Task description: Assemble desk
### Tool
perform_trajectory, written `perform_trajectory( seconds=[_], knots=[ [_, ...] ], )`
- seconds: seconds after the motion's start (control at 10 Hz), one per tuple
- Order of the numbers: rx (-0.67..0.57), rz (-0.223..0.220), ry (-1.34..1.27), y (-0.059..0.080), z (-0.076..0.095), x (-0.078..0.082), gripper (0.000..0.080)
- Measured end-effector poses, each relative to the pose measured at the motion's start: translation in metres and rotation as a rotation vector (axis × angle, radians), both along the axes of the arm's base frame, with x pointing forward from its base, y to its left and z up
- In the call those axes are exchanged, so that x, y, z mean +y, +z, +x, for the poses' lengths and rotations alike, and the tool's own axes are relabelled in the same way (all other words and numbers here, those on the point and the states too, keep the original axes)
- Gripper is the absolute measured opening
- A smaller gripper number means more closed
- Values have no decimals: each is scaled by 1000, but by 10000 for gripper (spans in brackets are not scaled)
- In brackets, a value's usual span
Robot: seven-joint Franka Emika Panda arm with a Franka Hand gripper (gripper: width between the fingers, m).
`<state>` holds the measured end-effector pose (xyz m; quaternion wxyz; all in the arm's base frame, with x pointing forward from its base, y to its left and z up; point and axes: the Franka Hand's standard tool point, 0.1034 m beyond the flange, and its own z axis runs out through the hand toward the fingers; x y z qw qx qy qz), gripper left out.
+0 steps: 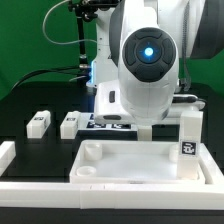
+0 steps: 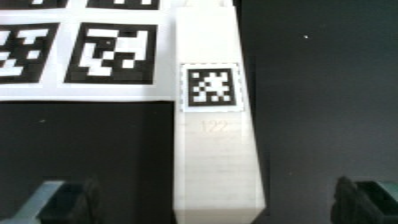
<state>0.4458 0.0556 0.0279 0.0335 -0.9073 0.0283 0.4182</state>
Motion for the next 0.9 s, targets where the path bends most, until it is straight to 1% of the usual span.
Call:
perform_trajectory(
  seconds=[0.2,0.4,0.6,0.7,0.8,0.9],
  knots=[
    [19,-6,1,-11,-15,1,649],
    [50,-26,-11,-21,-26,2,649],
    [54,-30,-15,-22,-27,3,649],
    [55,-30,-15,-22,-28,3,553],
    [55,-30,-15,-22,-28,3,553],
    [55,-30,-15,-22,-28,3,380]
  ],
)
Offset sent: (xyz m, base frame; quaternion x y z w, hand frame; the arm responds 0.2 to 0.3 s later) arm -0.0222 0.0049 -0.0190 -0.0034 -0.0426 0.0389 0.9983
